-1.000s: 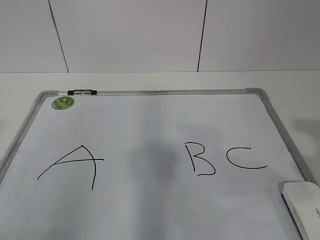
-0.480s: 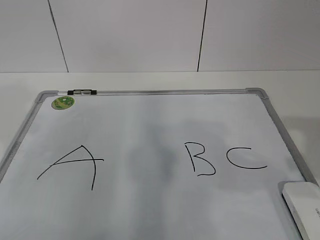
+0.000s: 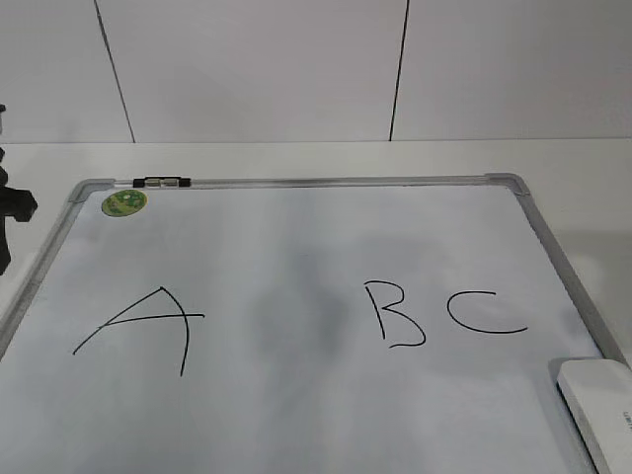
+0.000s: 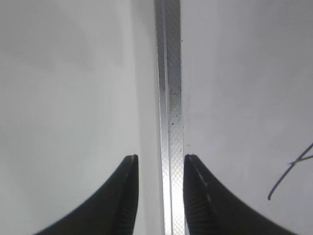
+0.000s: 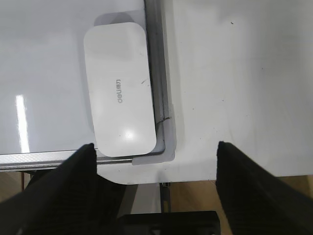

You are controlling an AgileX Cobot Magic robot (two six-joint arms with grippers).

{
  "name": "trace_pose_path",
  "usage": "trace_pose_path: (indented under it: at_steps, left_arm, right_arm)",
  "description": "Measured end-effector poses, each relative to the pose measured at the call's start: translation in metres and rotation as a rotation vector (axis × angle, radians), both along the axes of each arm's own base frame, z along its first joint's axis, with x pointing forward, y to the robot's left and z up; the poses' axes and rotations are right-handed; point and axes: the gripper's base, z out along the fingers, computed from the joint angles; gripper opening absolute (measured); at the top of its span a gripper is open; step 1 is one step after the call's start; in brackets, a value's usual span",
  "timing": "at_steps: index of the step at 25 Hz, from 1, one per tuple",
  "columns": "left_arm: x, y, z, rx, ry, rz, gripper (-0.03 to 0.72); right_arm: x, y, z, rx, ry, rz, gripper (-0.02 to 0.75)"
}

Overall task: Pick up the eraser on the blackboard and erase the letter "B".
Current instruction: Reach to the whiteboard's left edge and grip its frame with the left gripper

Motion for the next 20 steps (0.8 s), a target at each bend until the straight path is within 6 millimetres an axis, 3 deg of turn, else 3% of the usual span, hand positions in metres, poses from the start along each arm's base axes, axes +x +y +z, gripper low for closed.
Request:
trace_pose_path:
  at_steps: [11,20]
  left_arm:
    - [0.021,-0.001,-0.051,0.010,0.069,-0.022,0.235]
    - [0.026,-0.001,-0.061,0.015,0.064,-0.038,0.235]
  right_arm:
    - [0.000,0.000,0.000,0.001,0.000,0.000,0.584]
    - [0.000,0.000,0.000,0.002,0.000,-0.001,0.584]
